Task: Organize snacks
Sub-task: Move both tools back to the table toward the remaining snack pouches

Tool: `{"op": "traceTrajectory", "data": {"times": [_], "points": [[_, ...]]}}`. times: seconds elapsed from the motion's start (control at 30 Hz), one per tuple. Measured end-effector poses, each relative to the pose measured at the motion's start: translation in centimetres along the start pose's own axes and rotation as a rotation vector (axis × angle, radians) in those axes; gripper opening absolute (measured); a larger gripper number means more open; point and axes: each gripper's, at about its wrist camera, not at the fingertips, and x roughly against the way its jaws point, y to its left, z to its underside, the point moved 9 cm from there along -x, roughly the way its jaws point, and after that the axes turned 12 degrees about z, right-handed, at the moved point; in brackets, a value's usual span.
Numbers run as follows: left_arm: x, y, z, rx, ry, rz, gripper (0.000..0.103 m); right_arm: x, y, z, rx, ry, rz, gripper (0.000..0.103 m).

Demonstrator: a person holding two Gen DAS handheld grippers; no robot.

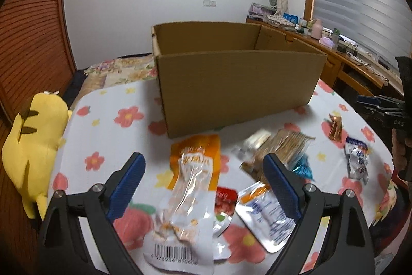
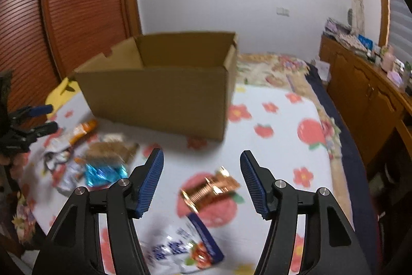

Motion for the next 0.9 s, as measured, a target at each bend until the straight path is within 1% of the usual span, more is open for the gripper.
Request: {"op": "traceTrajectory", "data": {"times": [0.2,0.4,0.57,0.9], "points": [[-0.5,1.1,2.2,0.032,0.061,0.003,0.093,-0.4,-1.0,3.5,-0.029,0.058,0.001,0.063],[-1.3,1.4,3.3,0.075,0.096,0.031,0.093,0.8,-0.4,6.2,-0.051,0.082,-0.014,0.063],[-1.9,1.5,3.7,0.079,0.127,0.029,0.093,1.7,0.1,7.9,-0.063,0.098,-0.027,0.063],[-3.5,2.1,4.3,0.122,0.177,0.03,0.092,2.9,0.9,9.8,-0.064,0.111,-0.023,0.063]]}}
